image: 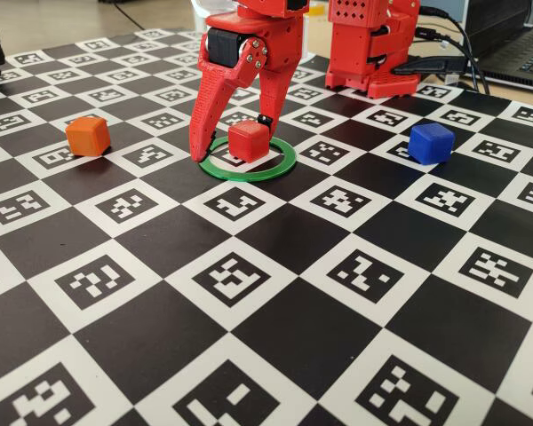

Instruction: Grab the red cube then put it in the green circle then put the blue cube on top and finally the orange cube on top

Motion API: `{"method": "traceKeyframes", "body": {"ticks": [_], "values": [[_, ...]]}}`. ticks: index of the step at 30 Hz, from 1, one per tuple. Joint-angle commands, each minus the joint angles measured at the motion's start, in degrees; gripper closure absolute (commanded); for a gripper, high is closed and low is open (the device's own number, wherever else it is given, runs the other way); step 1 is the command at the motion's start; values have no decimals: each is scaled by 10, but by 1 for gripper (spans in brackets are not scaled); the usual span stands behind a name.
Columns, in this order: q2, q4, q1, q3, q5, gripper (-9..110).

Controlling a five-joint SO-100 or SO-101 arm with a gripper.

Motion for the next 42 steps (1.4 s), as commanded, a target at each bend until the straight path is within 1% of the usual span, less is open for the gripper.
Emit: {"method": "traceKeyframes", "body": {"ticks": [1,5,18,27,35,42], "values": [[69,1,9,-6,11,50],[77,7,11,-6,15,48],[126,54,25,-24,3,48],[189,145,39,-71,-37,48],[234,216,33,-78,-69,48],[250,282,20,-124,-91,48]]}}
